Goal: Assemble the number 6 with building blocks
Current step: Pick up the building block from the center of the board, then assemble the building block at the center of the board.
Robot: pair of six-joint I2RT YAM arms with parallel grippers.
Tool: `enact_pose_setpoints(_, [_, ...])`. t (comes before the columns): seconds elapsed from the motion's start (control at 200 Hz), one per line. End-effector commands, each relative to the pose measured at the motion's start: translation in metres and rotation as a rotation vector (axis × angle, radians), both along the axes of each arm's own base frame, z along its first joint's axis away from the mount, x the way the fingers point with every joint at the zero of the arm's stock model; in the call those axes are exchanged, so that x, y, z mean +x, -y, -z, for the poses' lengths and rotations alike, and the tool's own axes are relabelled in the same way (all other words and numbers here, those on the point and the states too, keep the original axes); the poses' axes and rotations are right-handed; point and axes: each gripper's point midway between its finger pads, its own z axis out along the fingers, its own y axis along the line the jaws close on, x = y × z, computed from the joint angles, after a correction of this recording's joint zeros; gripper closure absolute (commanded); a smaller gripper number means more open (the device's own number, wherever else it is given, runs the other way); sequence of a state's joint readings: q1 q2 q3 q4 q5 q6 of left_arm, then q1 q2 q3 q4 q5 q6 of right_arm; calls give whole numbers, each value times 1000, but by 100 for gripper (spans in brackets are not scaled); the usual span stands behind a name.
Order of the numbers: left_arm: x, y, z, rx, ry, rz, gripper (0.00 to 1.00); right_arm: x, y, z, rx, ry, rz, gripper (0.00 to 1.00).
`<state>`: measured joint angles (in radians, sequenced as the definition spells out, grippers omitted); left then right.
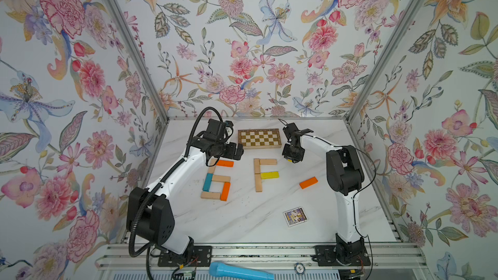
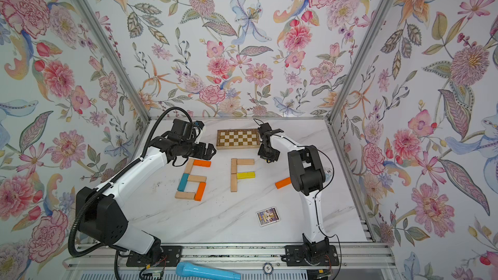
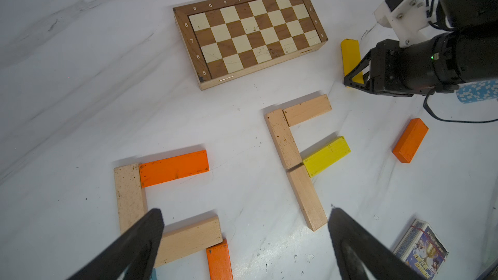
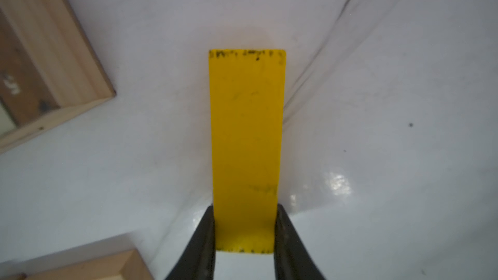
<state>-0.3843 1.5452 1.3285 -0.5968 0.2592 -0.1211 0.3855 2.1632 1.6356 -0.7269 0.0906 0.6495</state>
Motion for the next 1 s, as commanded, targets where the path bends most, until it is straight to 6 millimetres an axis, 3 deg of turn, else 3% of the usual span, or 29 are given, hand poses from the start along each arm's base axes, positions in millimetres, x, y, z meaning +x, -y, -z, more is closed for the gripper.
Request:
enact_pose_setpoints(0.0, [0,0,8,-18,-28,-6,1,-25,10,-5,-36,-22,-82,69])
enact_pose_setpoints(0.165, [0,0,7,-19,-28,-6,1,-61,8,-24,-17,9,-121,70])
enact_pose_setpoints(0.47, [-1,0,7,-20,-29,-5,1,-138,-24,-60,29,85,-303,70])
enact_pose_setpoints(0.586, [-1,1,8,-22,-32,-4,1,-168,-33,-59,54,84,-369,70])
enact_pose_setpoints(0.786, [-1,1,7,-25,-33,-5,1,-208,-52,-41,58,31,-463,69])
enact_pose_setpoints(0.996, [-1,2,7,-32,-33,-2,1,-229,-69,-22,76,-13,-504,69])
